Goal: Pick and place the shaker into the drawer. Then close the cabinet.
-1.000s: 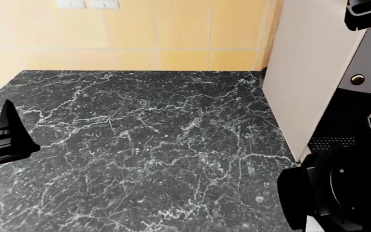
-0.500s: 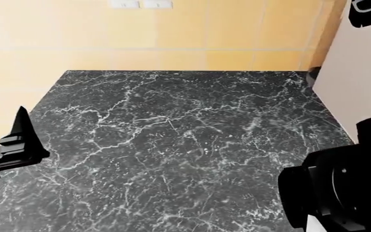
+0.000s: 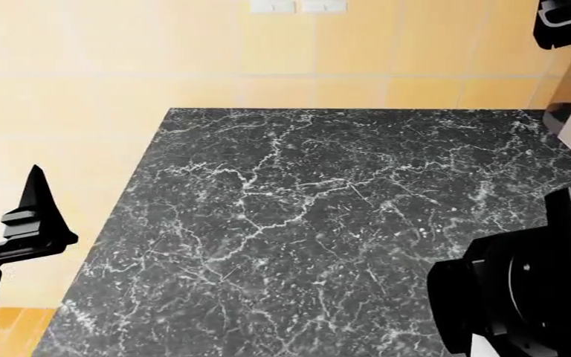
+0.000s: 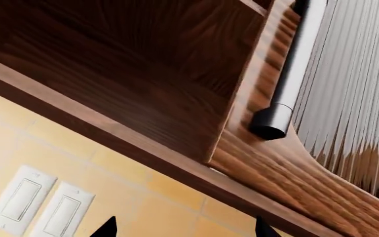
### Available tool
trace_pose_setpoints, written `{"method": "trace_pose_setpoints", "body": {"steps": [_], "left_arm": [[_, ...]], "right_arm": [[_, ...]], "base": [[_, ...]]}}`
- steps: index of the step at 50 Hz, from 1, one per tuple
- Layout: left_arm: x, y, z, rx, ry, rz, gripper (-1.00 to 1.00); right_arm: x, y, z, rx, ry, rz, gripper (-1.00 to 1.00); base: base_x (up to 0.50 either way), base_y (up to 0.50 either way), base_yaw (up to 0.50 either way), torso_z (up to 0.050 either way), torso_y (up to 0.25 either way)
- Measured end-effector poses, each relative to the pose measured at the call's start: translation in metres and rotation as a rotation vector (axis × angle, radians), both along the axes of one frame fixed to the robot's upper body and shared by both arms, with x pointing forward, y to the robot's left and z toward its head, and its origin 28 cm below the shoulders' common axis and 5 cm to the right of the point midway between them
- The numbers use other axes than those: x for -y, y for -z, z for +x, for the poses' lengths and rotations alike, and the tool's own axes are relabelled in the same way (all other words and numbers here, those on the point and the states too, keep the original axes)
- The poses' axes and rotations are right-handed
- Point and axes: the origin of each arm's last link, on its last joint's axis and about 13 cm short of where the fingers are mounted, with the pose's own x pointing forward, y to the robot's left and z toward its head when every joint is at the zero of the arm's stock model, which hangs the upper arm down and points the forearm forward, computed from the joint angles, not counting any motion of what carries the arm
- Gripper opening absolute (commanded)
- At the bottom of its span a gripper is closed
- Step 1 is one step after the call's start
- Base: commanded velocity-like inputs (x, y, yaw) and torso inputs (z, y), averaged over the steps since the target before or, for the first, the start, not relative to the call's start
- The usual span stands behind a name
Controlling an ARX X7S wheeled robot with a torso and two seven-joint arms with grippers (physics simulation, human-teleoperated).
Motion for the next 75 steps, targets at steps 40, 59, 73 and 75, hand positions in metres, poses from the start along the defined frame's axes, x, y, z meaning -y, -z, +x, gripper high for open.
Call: {"method": "trace_pose_setpoints", "body": {"steps": [40,59,73,75], "left_arm": [[0.0,-0.001,-0.001,0.001,0.0,0.002,1.0],[-0.032,-0.048,0.013,0.136,-0.23,0.007,1.0],[-0.088,-0.173,0.009,0.453,-0.617,-0.035,1.0],[-0.092,-0.189,0.004,0.492,-0.645,-0.049,1.0]], "right_arm": [[0.001,0.001,0.0,0.012,-0.017,0.022,1.0],[0.0,-0.003,-0.001,0.026,-0.025,0.025,1.0],[-0.001,-0.011,-0.002,0.039,-0.027,0.023,1.0],[-0.001,-0.012,-0.002,0.038,-0.025,0.024,1.0]], "base": [[0.01,0.1,0.0,0.0,0.0],[0.0,0.0,0.0,0.0,0.0],[0.0,0.0,0.0,0.0,0.0],[0.0,0.0,0.0,0.0,0.0]]}}
